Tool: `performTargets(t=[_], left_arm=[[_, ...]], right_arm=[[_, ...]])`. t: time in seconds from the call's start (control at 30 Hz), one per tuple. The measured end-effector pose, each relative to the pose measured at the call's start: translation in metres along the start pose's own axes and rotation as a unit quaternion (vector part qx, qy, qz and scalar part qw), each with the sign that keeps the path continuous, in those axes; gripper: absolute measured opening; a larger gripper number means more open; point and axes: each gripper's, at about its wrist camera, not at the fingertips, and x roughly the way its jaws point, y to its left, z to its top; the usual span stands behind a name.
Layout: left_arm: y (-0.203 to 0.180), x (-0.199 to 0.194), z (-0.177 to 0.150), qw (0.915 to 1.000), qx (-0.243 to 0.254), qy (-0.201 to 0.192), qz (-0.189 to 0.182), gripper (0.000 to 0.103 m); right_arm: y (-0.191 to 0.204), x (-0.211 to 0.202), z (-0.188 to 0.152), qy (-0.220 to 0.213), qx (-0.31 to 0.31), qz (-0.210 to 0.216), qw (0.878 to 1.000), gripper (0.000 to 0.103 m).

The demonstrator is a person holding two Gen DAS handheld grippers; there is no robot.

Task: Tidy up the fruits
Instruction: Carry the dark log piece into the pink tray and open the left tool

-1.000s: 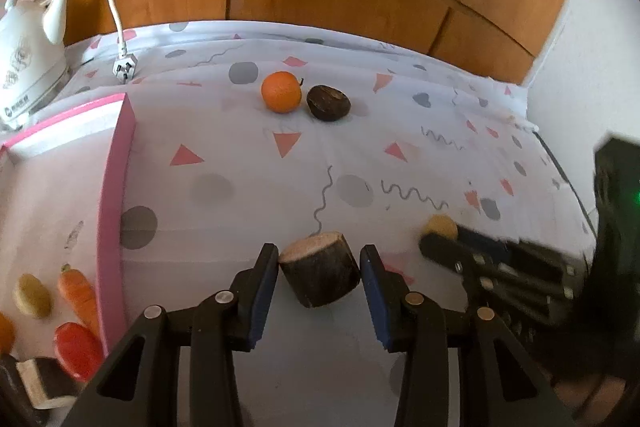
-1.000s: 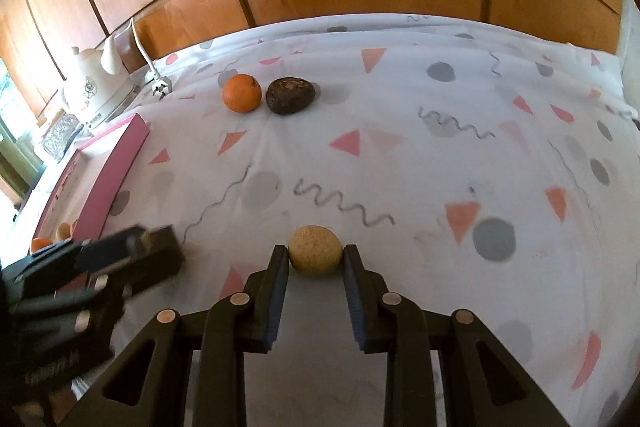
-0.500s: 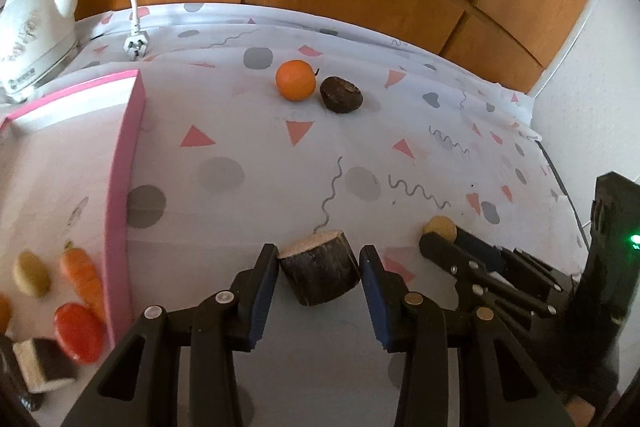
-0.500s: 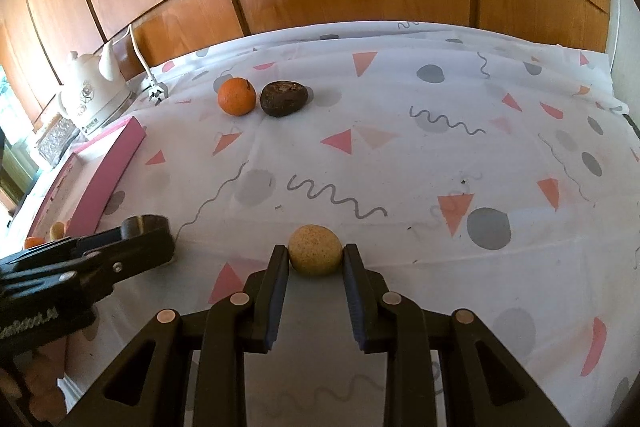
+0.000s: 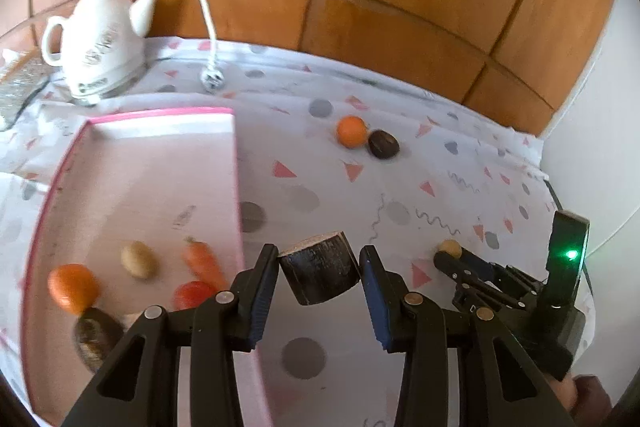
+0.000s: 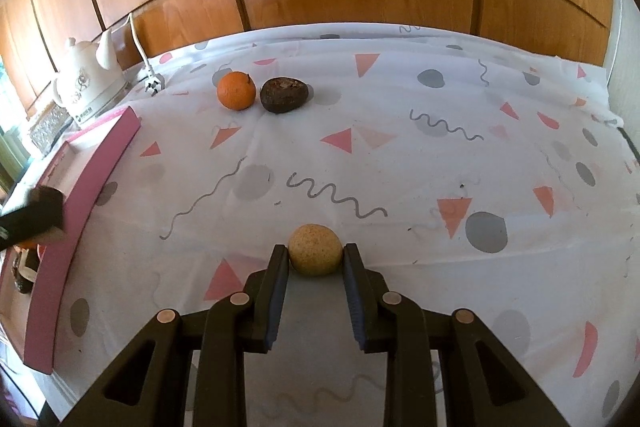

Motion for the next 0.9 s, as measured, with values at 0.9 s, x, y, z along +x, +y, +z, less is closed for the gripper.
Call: performTargets(t=[0.9], left_arm=[[0.104,-0.018,0.007,0.9943,-0.070,-0.016,0.080,0.042]], right_arm=[[0.009,0.002,0.001,0.003,-0.023,-0.029,0.999,0.028]])
